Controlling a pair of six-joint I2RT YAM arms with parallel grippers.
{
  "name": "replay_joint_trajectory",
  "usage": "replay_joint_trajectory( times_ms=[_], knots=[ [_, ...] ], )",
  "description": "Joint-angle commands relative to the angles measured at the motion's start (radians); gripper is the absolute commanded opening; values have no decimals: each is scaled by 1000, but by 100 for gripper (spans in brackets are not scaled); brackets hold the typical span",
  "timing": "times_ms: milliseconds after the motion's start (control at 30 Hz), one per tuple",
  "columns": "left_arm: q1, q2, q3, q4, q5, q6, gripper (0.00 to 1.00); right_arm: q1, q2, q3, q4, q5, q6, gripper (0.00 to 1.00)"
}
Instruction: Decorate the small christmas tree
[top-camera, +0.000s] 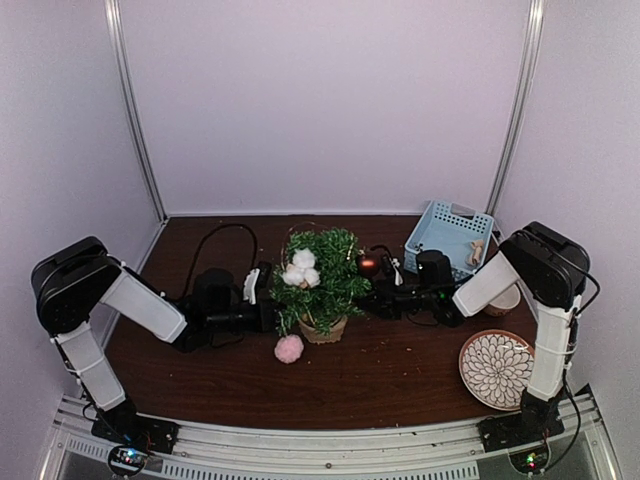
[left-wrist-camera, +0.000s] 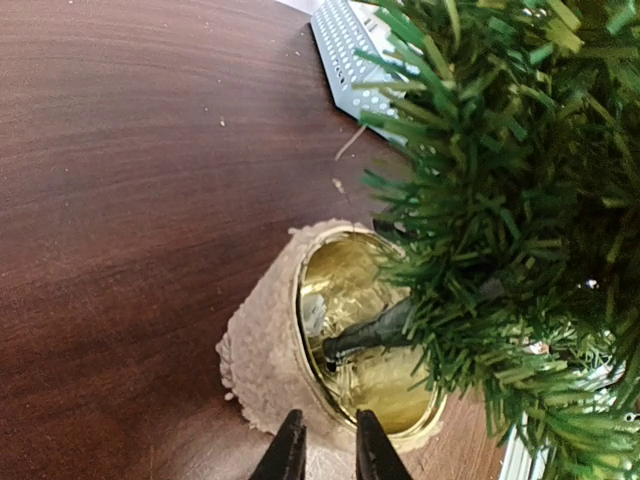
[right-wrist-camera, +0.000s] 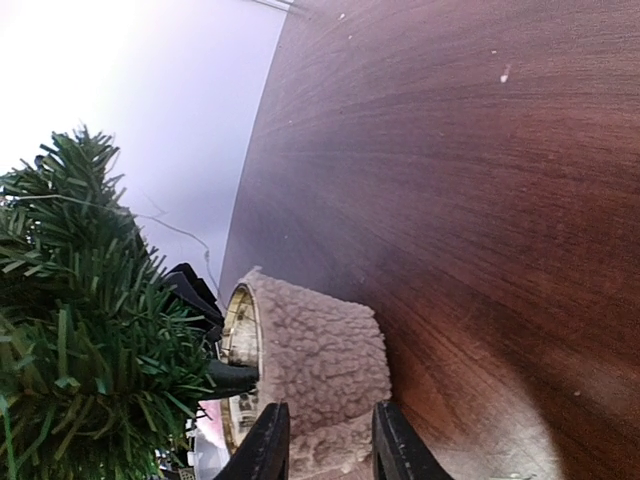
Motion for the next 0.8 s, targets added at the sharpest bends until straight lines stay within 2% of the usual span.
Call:
replay_joint_trajectory(
  times_ms=[0, 467, 767],
  knots=[
    [-5, 30, 26, 69, 13, -9, 19, 26, -2, -5, 59, -15, 20, 32],
    [-4, 92, 112, 40, 17, 21, 18, 54, -1, -59, 137, -7, 65, 32],
    [34, 135, 181, -4, 10, 36, 19, 66, -11, -106, 213, 6, 109, 32]
  ],
)
